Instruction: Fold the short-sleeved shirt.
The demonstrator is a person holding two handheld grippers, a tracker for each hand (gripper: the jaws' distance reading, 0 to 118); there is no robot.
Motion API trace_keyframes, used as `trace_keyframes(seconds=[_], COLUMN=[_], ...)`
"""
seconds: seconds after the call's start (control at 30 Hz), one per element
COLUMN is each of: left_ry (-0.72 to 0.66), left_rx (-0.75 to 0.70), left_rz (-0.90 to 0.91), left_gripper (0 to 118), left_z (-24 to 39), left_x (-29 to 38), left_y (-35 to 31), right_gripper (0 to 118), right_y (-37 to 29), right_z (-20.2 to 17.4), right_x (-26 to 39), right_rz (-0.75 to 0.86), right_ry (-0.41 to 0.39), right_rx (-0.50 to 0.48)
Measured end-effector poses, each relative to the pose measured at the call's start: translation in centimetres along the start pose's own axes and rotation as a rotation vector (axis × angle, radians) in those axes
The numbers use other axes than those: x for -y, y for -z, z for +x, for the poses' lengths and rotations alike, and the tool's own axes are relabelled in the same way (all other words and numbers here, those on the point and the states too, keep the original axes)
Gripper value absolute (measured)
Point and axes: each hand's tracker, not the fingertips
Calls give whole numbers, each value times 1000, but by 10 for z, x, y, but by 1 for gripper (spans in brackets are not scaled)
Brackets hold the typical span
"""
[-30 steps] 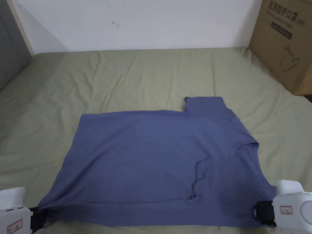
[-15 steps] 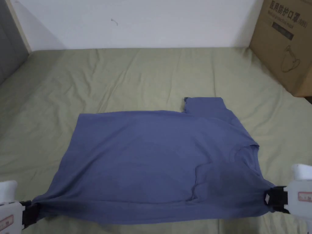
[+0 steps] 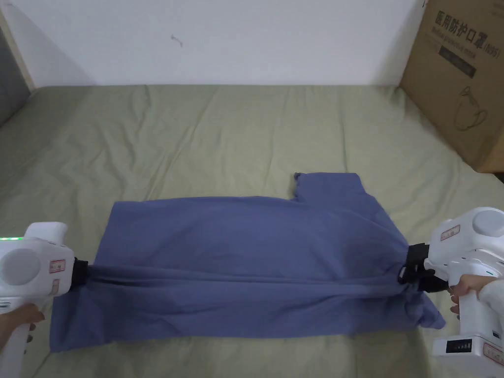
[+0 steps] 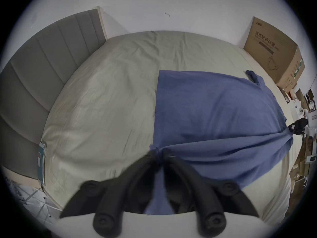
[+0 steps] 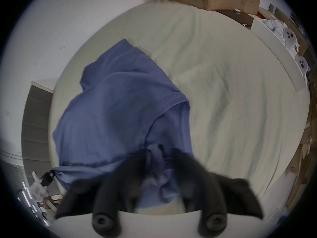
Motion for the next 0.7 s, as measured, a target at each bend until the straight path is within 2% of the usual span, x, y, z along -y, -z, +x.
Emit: trace_keyframes(seconds=[0.07, 0.1, 0.13, 0.27, 0.3, 0.33, 0.37, 0.4, 0.43, 0.47, 0.5, 0.53, 0.63, 0.7], left_ry=[11, 17, 13, -45, -66, -94, -106, -115, -121, -120, -120, -118, -139, -157], left_rx=[-52, -43, -37, 0, 13, 38, 66, 80, 75, 73, 72, 72, 67, 82], left_rz=[-23, -29, -27, 3, 16, 38, 53, 63, 61, 55, 59, 59, 75, 58], left_gripper=[48, 76, 93, 91, 89, 77, 58, 35, 7, 3, 1, 0, 0, 0], left_z=[3, 2, 1, -9, -13, -15, -16, -16, -18, -17, -14, -12, -12, -13], left_x=[2, 4, 8, 33, 43, 55, 66, 78, 88, 100, 111, 119, 134, 130], left_y=[6, 7, 4, -21, -31, -42, -51, -59, -65, -69, -72, -74, -74, -70], right_gripper=[75, 88, 88, 88, 87, 86, 85, 77, 52, 26, 6, 5, 1, 1], right_y=[1, -3, -9, -47, -56, -67, -76, -84, -89, -92, -91, -91, -85, -80], right_z=[-1, 0, 1, 10, 12, 15, 18, 20, 22, 23, 24, 24, 16, 10], right_x=[0, 3, 5, 31, 41, 52, 65, 79, 91, 105, 116, 127, 152, 160], right_rz=[19, 41, 69, 154, 163, 174, 194, 224, 230, 232, 237, 235, 231, 210], right_ry=[-60, -98, -124, -164, -169, -176, -186, -191, -192, -197, -187, -181, -287, -302], right_rx=[88, 101, 98, 73, 67, 57, 44, 32, 29, 23, 28, 35, 69, 61])
